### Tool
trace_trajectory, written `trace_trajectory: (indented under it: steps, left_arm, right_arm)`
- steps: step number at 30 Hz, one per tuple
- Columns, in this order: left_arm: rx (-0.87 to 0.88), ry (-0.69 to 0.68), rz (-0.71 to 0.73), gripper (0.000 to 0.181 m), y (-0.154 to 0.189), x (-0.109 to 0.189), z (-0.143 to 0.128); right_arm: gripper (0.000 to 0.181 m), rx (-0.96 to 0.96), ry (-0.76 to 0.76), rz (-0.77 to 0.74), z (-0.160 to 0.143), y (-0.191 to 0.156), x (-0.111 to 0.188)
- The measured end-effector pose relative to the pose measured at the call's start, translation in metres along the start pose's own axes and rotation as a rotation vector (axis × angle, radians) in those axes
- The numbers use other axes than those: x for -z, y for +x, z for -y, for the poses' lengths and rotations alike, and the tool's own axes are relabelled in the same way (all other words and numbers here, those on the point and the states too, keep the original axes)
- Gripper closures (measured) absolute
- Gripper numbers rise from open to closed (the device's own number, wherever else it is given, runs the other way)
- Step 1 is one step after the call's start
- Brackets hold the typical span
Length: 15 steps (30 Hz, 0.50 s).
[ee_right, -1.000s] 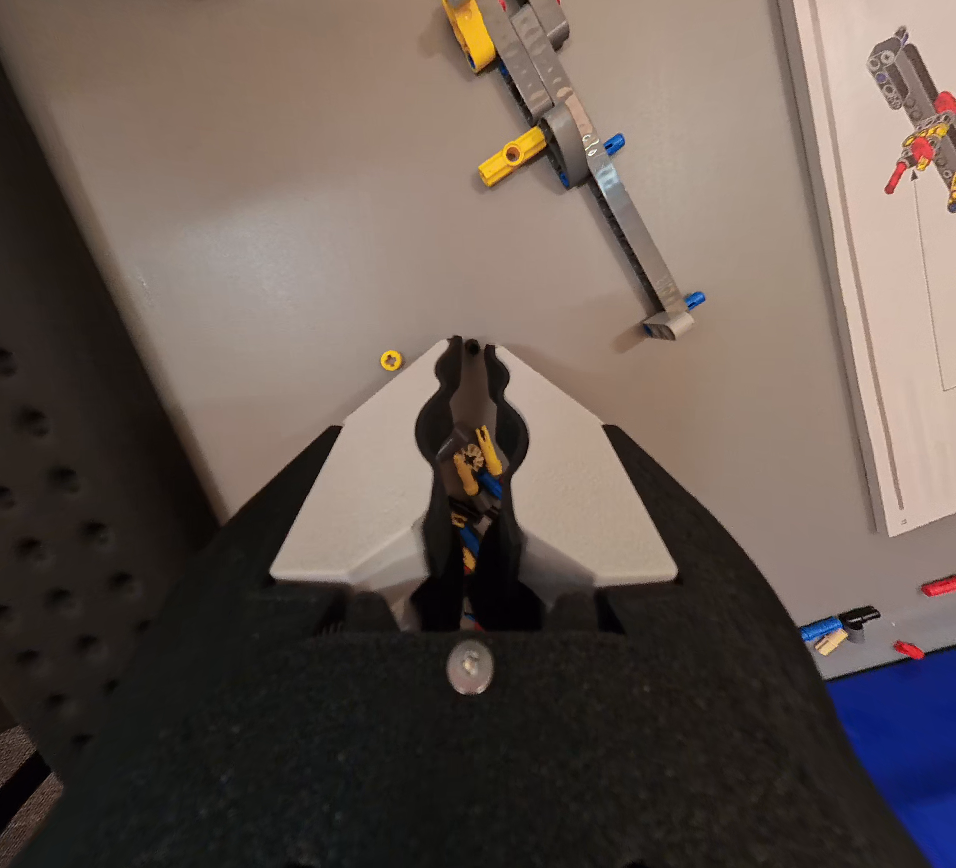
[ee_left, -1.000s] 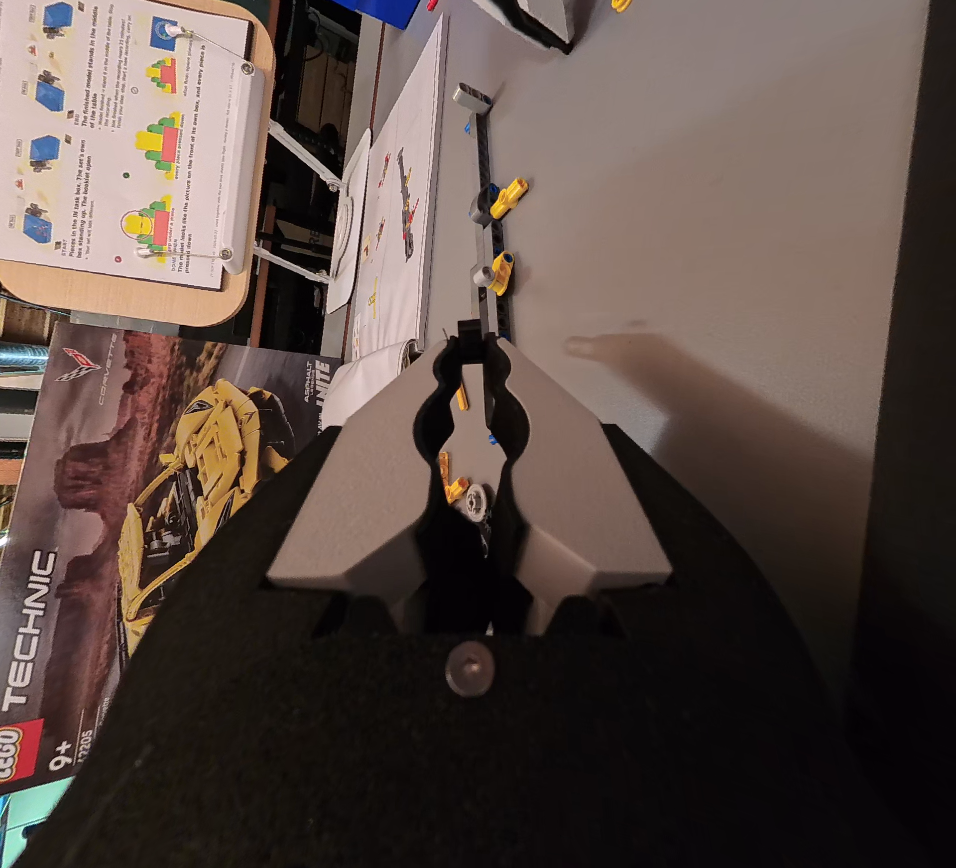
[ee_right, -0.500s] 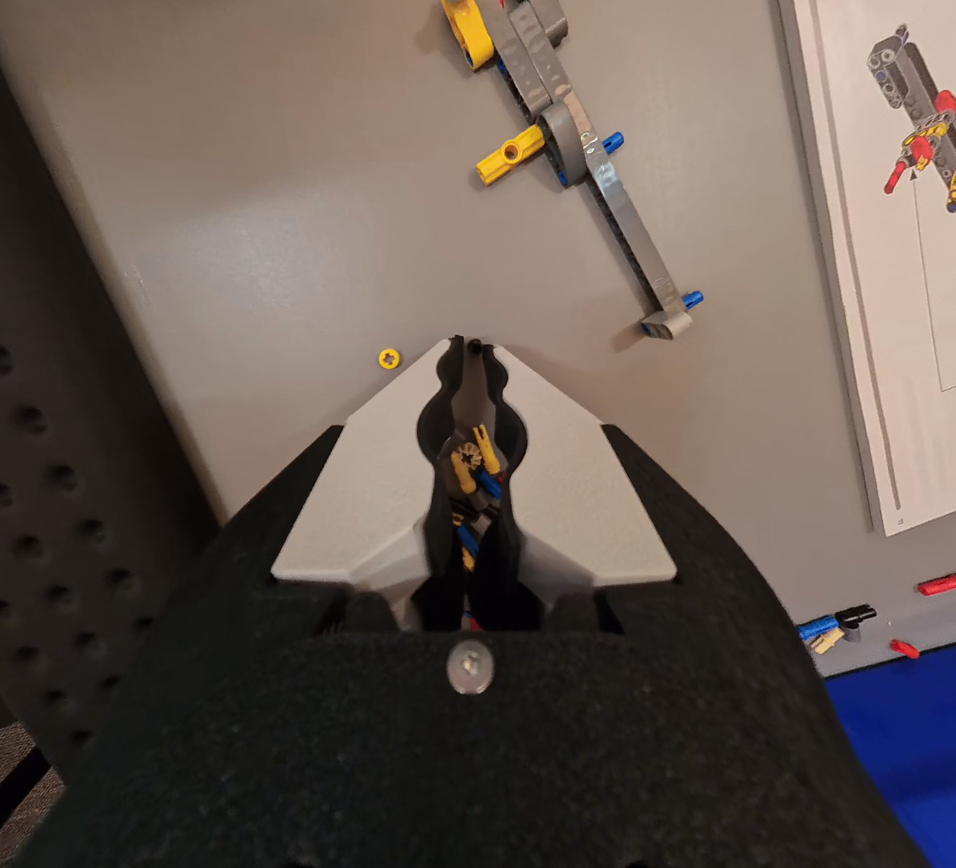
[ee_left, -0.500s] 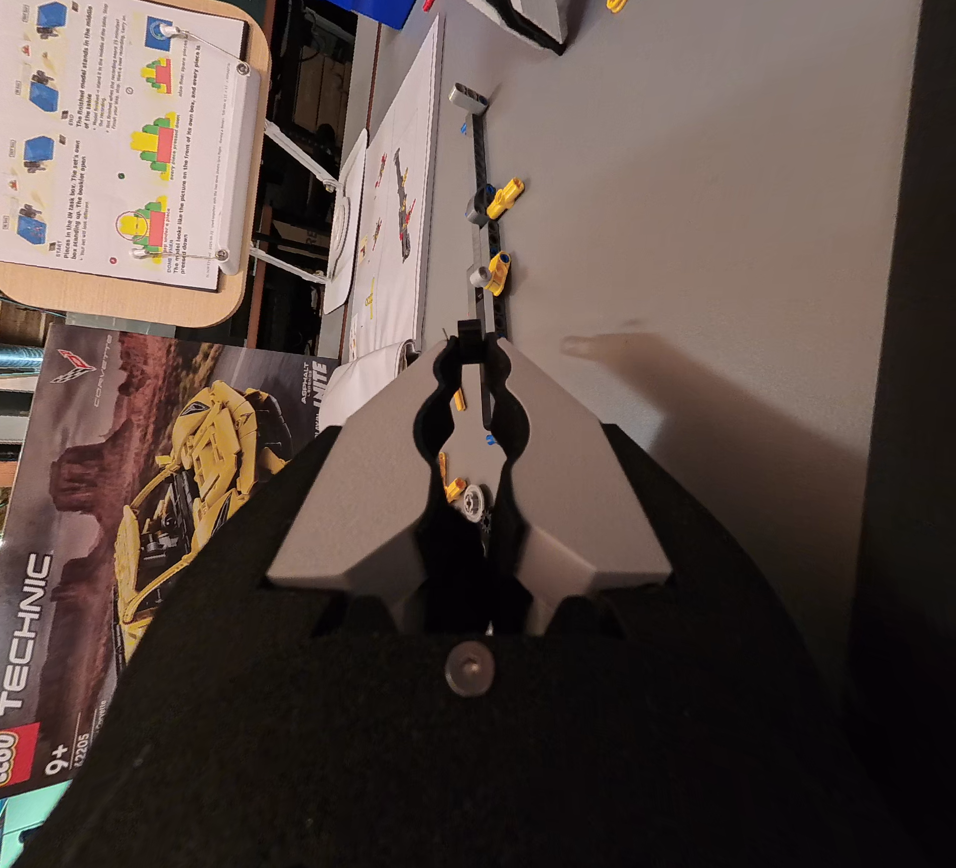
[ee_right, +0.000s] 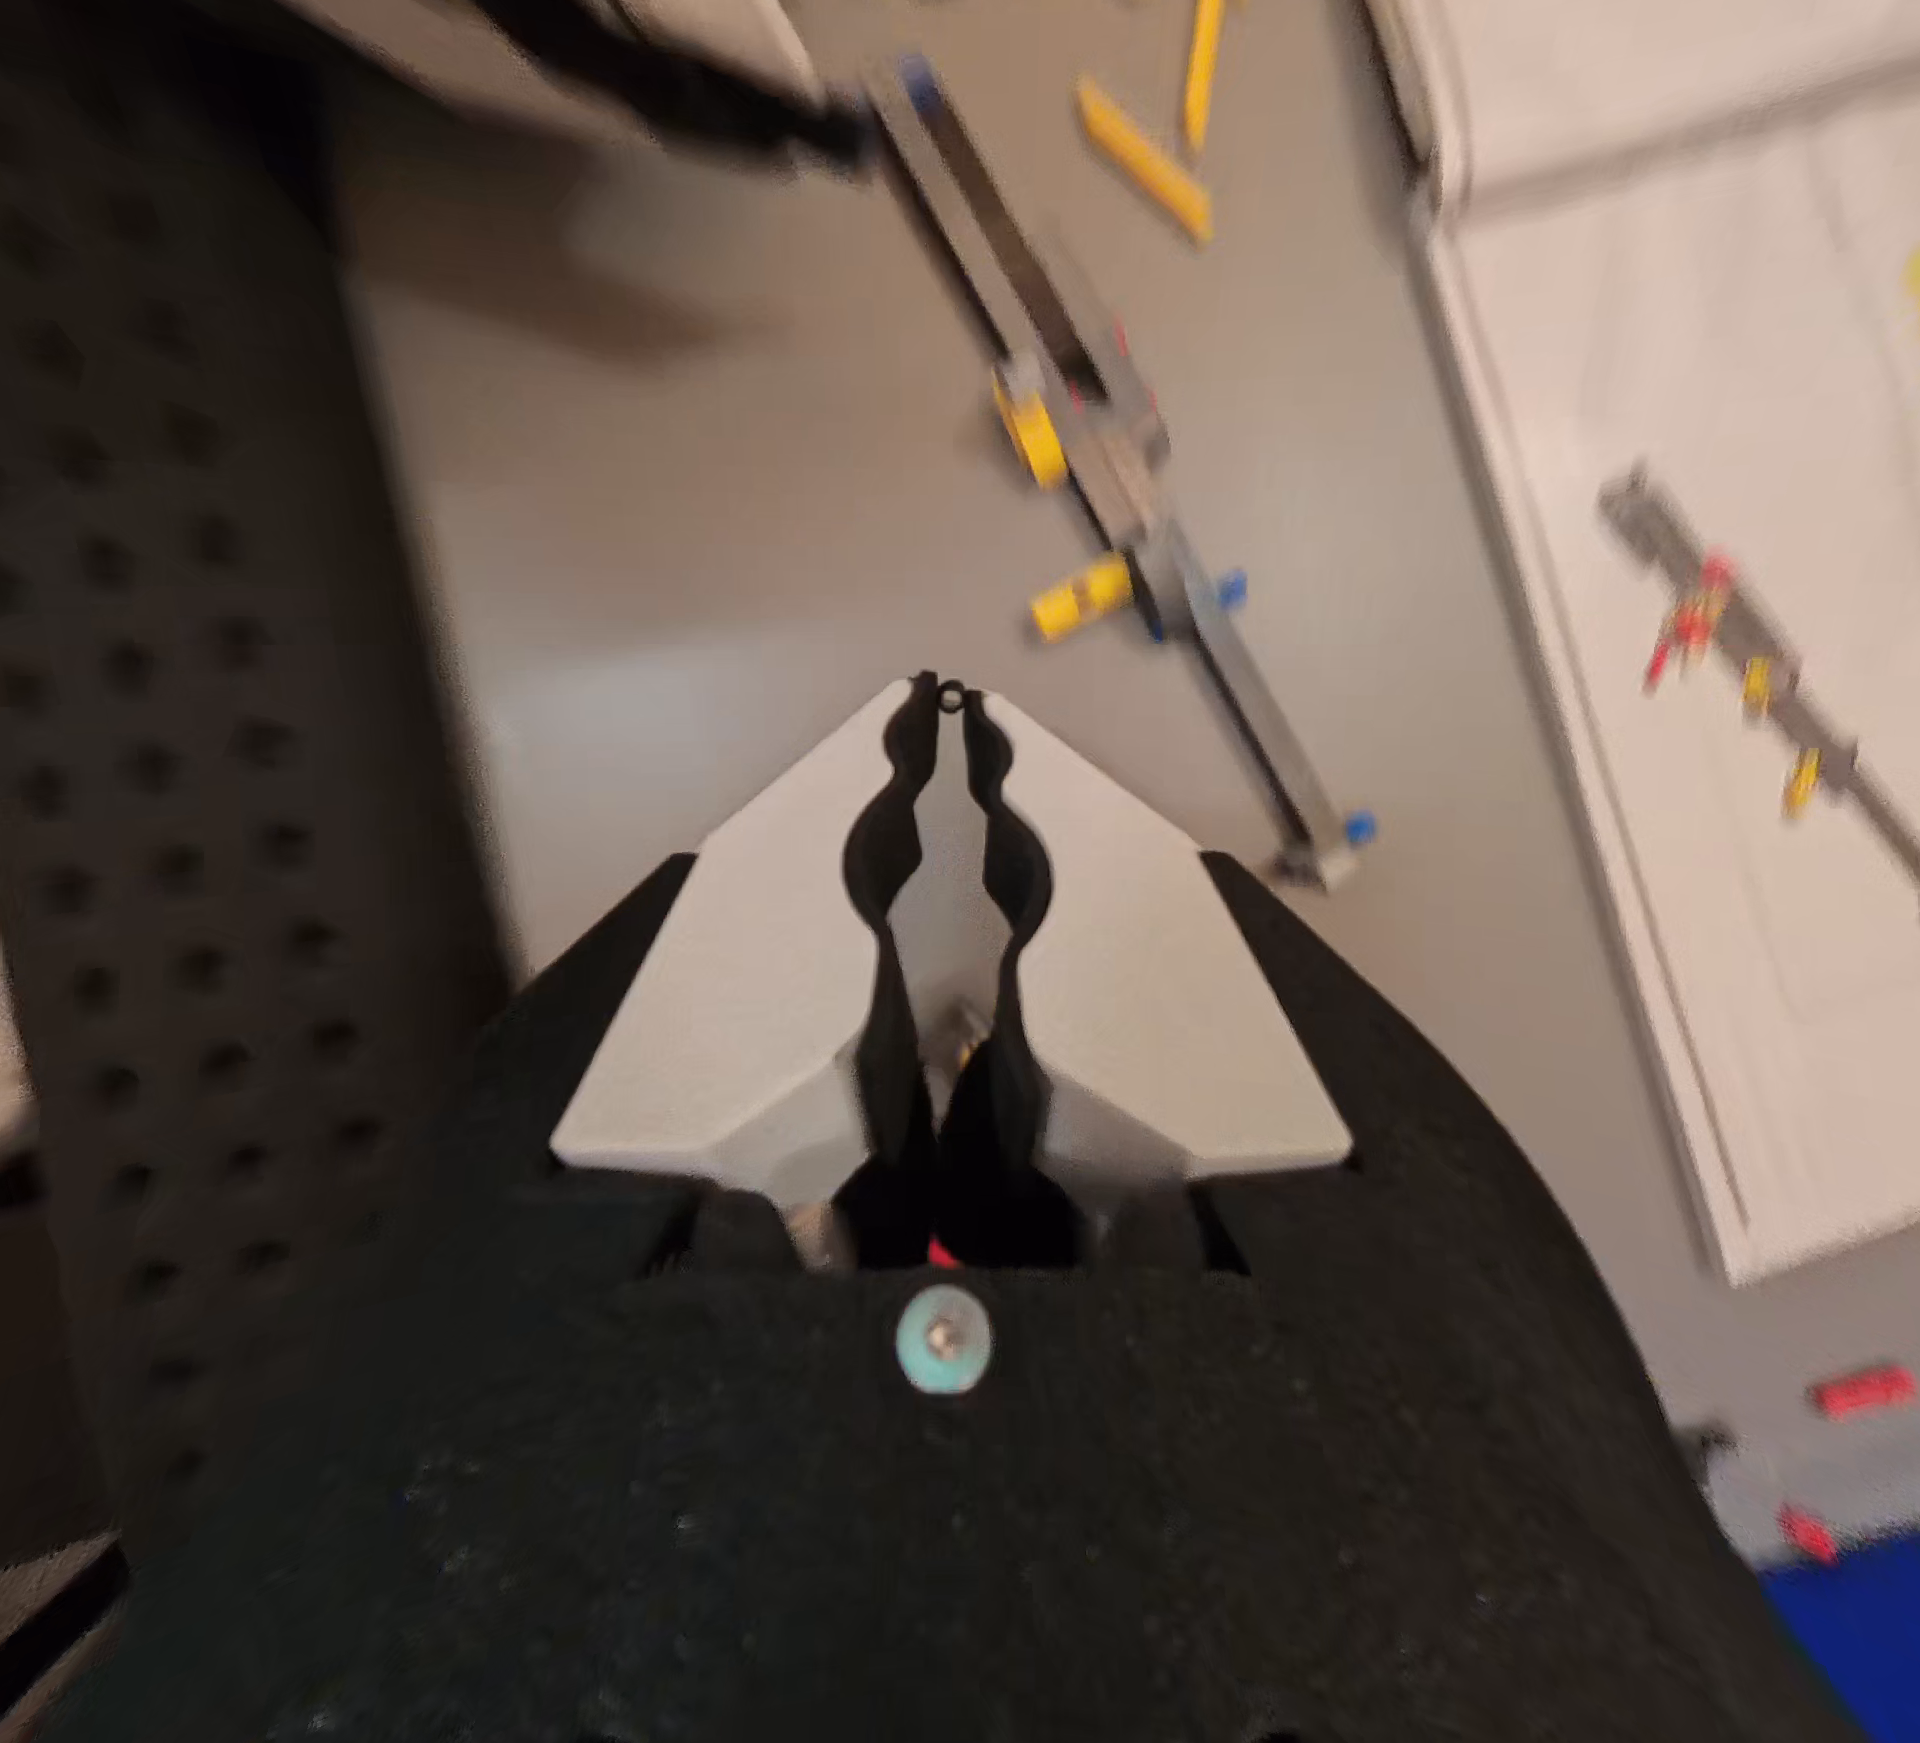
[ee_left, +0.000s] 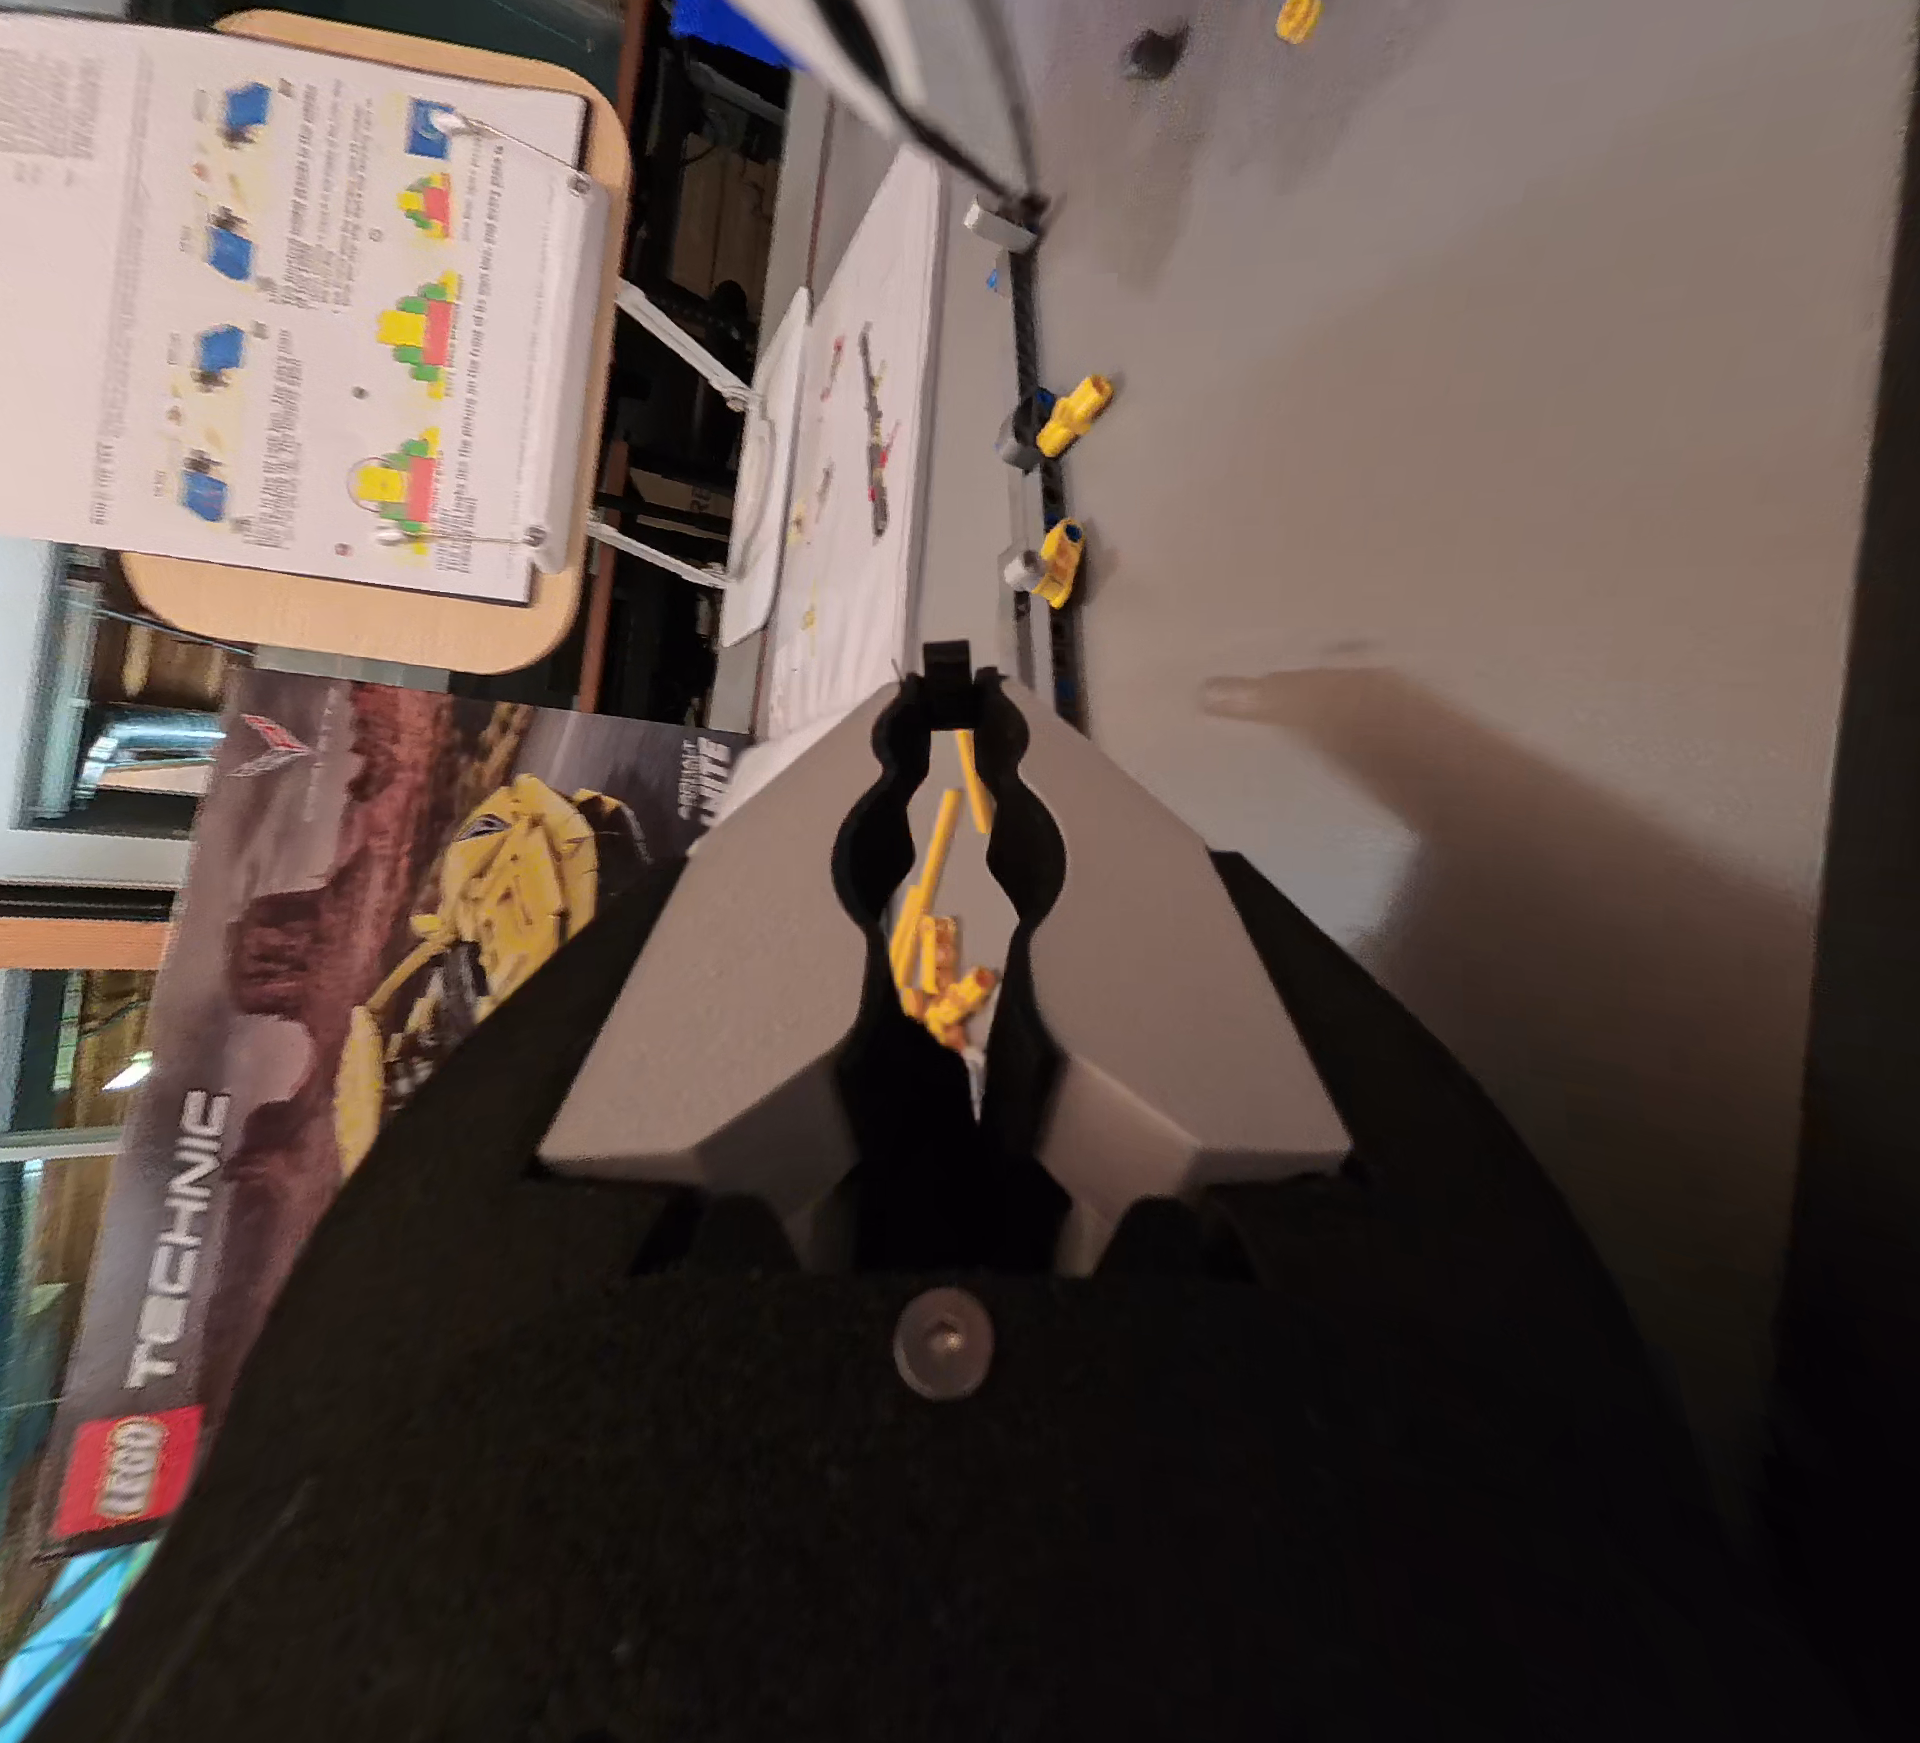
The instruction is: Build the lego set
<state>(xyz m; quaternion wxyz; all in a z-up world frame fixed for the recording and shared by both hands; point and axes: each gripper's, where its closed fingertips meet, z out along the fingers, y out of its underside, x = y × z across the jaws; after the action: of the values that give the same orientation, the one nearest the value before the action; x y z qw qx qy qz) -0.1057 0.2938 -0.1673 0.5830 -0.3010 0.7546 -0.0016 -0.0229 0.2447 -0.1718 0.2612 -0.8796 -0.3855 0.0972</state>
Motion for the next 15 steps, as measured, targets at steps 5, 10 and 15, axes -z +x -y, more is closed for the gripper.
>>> trace_trajectory:
  steps: [5, 10, 15]
  left_arm:
    - [-0.103, 0.041, 0.097, 0.175, -0.010, 0.006, 0.012]
    - [-0.159, 0.040, 0.148, 0.175, -0.015, 0.009, 0.016]
    - [-0.196, 0.033, 0.162, 0.175, -0.014, 0.010, 0.018]
  right_arm:
    - [0.177, 0.128, 0.145, 0.097, 0.081, -0.033, 0.014]
    - [0.177, 0.184, 0.023, 0.166, 0.089, -0.042, -0.003]
    - [0.177, 0.217, -0.046, 0.164, 0.091, -0.042, -0.010]
